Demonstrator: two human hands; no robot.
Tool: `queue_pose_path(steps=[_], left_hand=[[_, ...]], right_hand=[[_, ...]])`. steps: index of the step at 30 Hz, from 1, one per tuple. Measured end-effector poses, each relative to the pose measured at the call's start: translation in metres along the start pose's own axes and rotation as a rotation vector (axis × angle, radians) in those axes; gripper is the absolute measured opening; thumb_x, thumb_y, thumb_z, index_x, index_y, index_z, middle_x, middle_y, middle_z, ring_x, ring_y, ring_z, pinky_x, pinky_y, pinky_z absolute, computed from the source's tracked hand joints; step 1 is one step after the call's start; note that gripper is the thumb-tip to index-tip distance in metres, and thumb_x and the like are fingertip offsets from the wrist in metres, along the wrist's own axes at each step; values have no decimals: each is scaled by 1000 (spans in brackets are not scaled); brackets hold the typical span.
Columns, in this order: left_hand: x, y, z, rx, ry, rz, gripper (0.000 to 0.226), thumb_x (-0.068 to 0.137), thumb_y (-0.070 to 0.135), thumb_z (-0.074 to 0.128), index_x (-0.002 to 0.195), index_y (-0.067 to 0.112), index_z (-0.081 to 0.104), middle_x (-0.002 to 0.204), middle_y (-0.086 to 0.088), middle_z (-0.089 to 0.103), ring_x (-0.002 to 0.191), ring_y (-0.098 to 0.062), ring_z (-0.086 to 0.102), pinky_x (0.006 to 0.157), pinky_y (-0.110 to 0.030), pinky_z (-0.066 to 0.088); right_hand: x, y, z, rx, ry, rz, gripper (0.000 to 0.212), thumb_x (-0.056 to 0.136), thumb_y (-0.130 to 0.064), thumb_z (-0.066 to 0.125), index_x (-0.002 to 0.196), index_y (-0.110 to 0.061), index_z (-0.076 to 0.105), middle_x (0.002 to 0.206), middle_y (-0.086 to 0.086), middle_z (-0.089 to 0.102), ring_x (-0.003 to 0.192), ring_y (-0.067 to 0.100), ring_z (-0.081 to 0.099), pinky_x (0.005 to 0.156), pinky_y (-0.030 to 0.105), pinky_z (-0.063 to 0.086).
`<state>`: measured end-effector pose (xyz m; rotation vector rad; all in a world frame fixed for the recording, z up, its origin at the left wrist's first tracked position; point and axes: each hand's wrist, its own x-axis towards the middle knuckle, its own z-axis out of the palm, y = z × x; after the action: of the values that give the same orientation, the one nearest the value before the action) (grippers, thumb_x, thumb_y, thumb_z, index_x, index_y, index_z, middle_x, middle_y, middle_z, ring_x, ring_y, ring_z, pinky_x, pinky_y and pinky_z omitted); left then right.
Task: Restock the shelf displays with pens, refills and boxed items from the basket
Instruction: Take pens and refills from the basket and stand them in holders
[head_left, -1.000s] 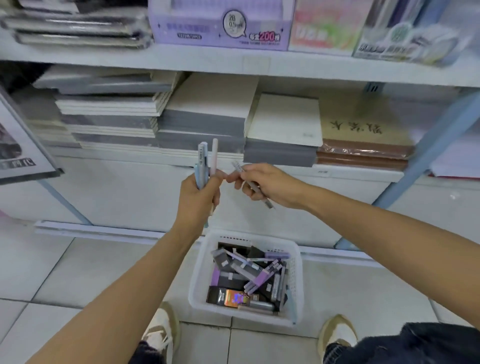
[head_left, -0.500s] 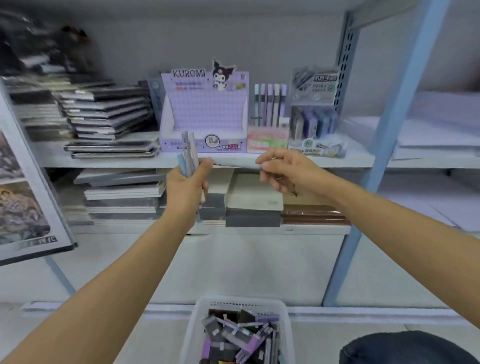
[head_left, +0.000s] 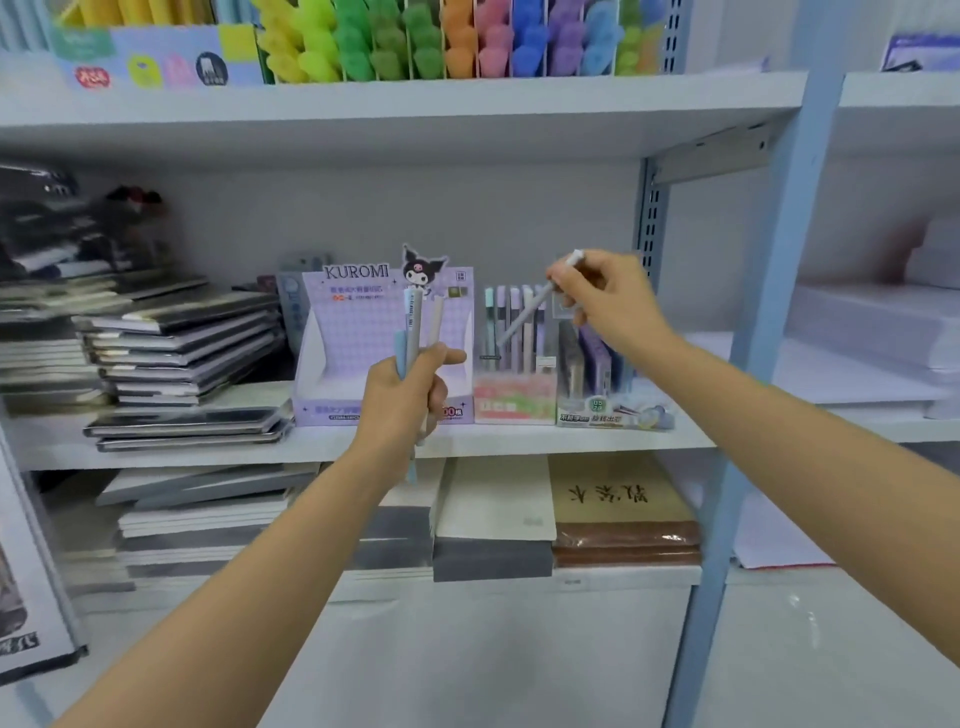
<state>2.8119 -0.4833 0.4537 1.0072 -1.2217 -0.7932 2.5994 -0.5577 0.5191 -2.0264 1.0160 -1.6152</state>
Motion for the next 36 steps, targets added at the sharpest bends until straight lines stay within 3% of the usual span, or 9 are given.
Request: queue_pose_path(steps=[4, 10, 15, 18, 20, 24, 29, 33, 36], left_hand=[[23, 0, 2, 6, -47, 7, 23, 96, 28, 54, 97, 14, 72, 57, 3, 43, 40, -12, 30, 41, -24, 23], [46, -6, 5, 21, -85, 20, 24, 97, 27, 55, 101, 10, 72, 61, 1, 36, 42, -13, 30, 38, -22, 26], [53, -13, 6, -2, -120, 9, 23, 94, 30, 60, 101, 12, 73, 61, 1, 36, 43, -12, 31, 39, -21, 29], [56, -15, 6, -28, -140, 10, 30, 91, 31, 65, 101, 4, 70, 64, -3, 42, 40, -12, 35, 39, -21, 33], [56, -16, 5, -37, -137, 12, 28, 90, 29, 67, 103, 4, 69, 64, -5, 48, 40, -11, 39, 40, -20, 37], [57, -17, 2, -56, -119, 13, 20, 86, 25, 71, 100, 10, 67, 58, 0, 56, 40, -10, 44, 40, -19, 39], [55, -12, 0, -63, -121, 36, 16, 85, 23, 73, 82, 10, 64, 60, -3, 60, 38, -12, 41, 38, -22, 37], [53, -6, 0, -59, -155, 38, 13, 83, 24, 74, 76, 15, 67, 62, -4, 62, 39, -13, 40, 39, -22, 38], [52, -1, 0, -62, -191, 11, 14, 78, 31, 77, 70, 22, 69, 66, -6, 65, 40, -13, 40, 37, -21, 36]], right_hand=[[19, 12, 15, -123, -112, 31, 21, 96, -16, 59, 94, 3, 68, 82, 18, 68, 70, 31, 64, 65, 37, 58], [31, 24, 31, -309, -217, -12, 21, 96, -15, 58, 90, 4, 66, 81, 19, 70, 57, 19, 68, 47, 16, 49], [45, 23, 31, -327, -326, 16, 18, 95, -14, 60, 93, 3, 65, 79, 15, 71, 61, 11, 70, 59, 19, 57], [44, 24, 38, -233, -229, 1, 22, 90, -8, 66, 110, -5, 55, 77, 16, 68, 61, 19, 68, 57, 32, 60], [43, 26, 43, -233, -137, -51, 26, 87, -10, 71, 106, -11, 53, 76, 12, 67, 62, 23, 67, 54, 33, 57], [43, 33, 50, -402, 6, -175, 14, 85, -21, 73, 93, -12, 65, 87, 2, 61, 73, 14, 55, 69, 25, 43], [44, 34, 51, -559, -47, -102, 15, 91, -23, 66, 101, -12, 71, 90, 4, 53, 77, 15, 50, 77, 34, 46], [34, 16, 45, -226, -146, -136, 31, 95, -28, 60, 125, -20, 62, 106, 1, 59, 73, 13, 55, 70, 25, 46], [22, 7, 40, 5, -416, -82, 20, 95, -24, 59, 112, -18, 70, 94, 7, 69, 76, 23, 62, 66, 29, 53]])
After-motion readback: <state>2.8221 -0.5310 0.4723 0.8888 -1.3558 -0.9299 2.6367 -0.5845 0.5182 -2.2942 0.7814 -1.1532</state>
